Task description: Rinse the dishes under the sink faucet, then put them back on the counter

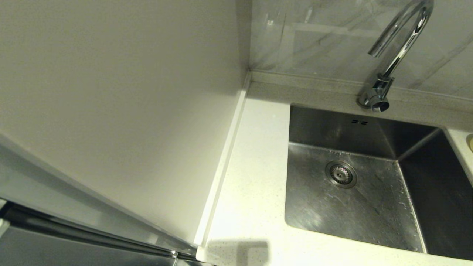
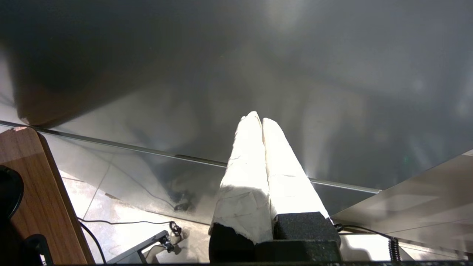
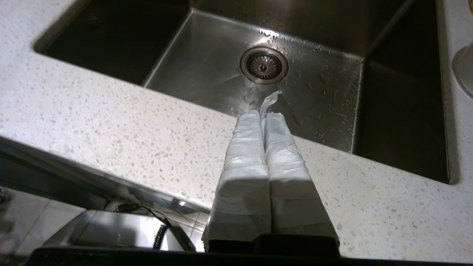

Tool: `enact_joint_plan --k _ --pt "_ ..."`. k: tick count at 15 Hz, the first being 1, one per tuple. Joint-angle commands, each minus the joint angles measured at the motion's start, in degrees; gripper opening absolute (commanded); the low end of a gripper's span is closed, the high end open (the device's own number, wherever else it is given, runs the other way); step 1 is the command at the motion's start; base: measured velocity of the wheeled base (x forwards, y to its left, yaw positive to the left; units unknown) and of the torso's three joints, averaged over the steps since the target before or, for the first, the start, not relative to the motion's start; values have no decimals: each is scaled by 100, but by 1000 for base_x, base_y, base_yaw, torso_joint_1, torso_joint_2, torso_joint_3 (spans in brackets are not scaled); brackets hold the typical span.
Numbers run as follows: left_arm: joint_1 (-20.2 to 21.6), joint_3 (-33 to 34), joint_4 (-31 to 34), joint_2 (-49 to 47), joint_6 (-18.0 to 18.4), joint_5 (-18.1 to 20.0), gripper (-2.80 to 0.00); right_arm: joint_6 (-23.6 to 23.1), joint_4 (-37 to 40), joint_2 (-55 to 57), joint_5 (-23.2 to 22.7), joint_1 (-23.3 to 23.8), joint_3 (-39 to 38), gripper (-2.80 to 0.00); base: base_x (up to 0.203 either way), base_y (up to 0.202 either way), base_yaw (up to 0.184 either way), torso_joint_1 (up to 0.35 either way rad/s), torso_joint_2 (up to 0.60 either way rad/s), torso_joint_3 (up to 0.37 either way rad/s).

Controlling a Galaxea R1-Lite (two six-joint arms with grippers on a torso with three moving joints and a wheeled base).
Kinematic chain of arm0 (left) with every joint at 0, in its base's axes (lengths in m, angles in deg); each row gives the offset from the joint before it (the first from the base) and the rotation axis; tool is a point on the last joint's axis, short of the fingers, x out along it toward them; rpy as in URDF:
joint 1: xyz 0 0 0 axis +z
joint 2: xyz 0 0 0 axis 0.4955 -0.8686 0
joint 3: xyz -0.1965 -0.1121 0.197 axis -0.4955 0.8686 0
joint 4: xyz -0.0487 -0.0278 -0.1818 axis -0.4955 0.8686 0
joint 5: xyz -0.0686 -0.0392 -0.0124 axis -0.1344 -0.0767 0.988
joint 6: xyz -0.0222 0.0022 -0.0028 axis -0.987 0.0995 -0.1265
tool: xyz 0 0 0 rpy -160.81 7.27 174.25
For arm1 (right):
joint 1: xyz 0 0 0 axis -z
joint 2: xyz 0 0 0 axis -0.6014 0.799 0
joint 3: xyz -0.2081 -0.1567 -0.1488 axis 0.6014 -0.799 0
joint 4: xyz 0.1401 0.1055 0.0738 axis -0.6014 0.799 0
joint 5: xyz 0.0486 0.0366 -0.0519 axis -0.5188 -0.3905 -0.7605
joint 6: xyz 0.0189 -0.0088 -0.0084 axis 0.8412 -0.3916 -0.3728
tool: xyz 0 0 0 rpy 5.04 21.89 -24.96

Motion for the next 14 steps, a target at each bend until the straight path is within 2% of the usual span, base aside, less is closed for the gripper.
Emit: enact_joint_plan --k 1,14 --pt "2 18 -2 0 -2 0 -280 14 -29 1 -4 -2 -37 -280 0 0 0 0 0 0" --pt "2 18 -2 0 -2 0 -280 85 -38 1 -4 -2 -37 -280 0 0 0 0 0 0"
